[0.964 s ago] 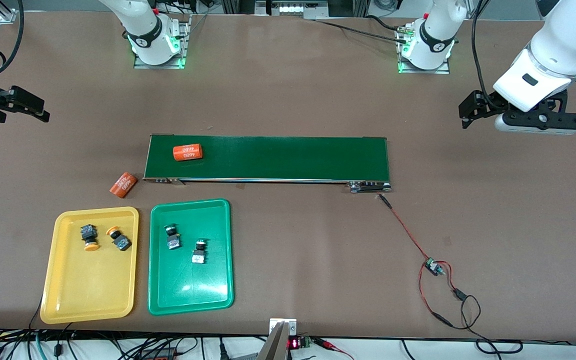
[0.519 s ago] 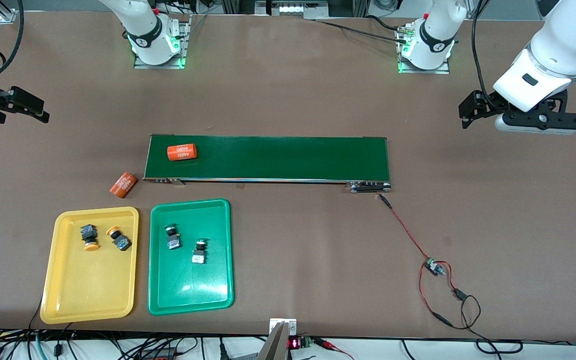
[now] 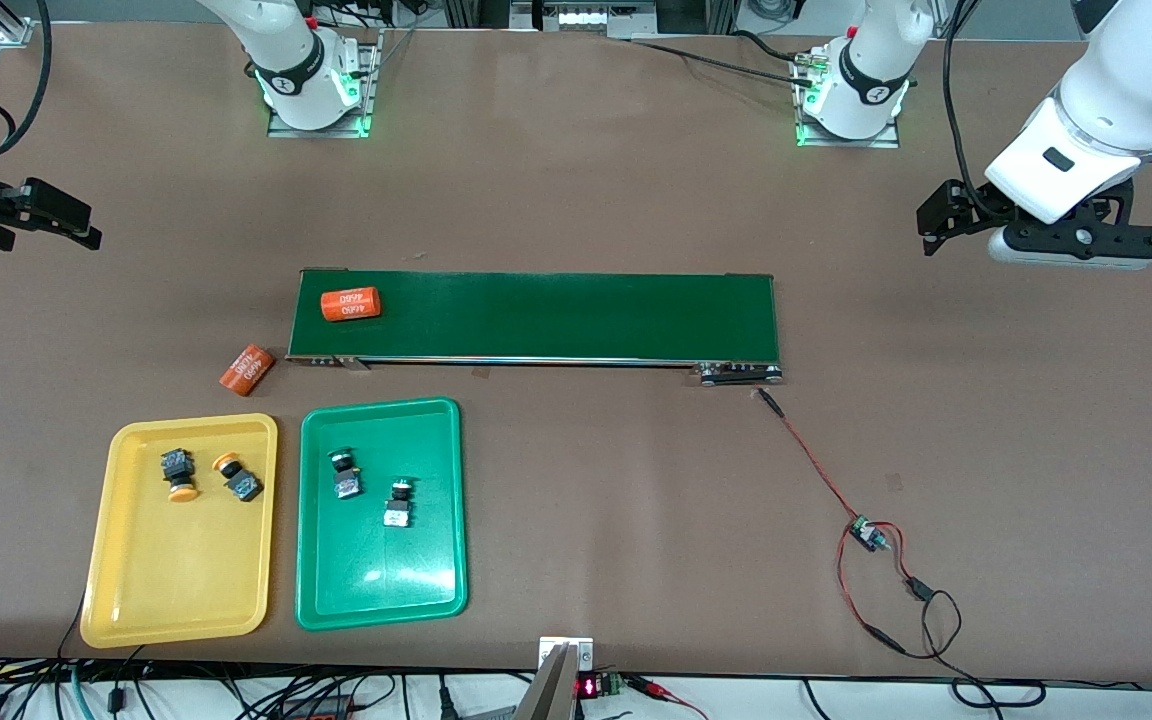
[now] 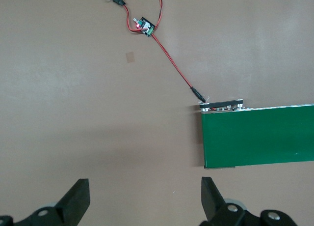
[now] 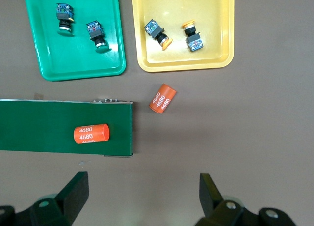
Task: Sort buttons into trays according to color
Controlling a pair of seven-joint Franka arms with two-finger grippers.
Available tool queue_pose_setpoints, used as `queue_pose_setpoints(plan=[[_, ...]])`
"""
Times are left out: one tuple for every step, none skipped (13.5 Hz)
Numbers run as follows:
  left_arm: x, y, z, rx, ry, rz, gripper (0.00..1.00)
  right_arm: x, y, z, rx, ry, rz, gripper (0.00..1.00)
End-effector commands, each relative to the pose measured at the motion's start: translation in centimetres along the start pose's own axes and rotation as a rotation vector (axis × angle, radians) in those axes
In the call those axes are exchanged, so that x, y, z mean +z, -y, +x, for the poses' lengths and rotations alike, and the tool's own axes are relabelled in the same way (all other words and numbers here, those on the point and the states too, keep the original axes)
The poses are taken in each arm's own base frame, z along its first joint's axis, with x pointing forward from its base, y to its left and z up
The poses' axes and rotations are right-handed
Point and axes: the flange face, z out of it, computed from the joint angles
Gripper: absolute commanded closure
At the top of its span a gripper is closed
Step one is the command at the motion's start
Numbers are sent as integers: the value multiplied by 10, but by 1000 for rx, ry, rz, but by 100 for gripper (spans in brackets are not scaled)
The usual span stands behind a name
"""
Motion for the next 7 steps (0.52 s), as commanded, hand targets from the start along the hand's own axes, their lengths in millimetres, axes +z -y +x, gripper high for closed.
queue_pose_setpoints(plan=[[-10,-6,-5,5,5,-10,0,-4,1,0,-8,-8,-14,0],[-9,-7,-5,7,13,-9,0,-4,1,0,-6,-10,-14,0],[-8,-7,-5,5,16,-8,0,-4,1,0,-6,-10,-14,0],[-8,-7,-5,7,16,-8,0,-5,0,0,-5,-11,-14,0],[-8,-8,-5,8,16,-8,0,-5,0,0,-5,-11,-15,0],[-9,-8,-5,8,14,-9,0,-5,-3,1,-3,-19,-16,0],[-8,-9,-5,10,16,-8,0,-6,-4,1,-2,-23,-17,0]])
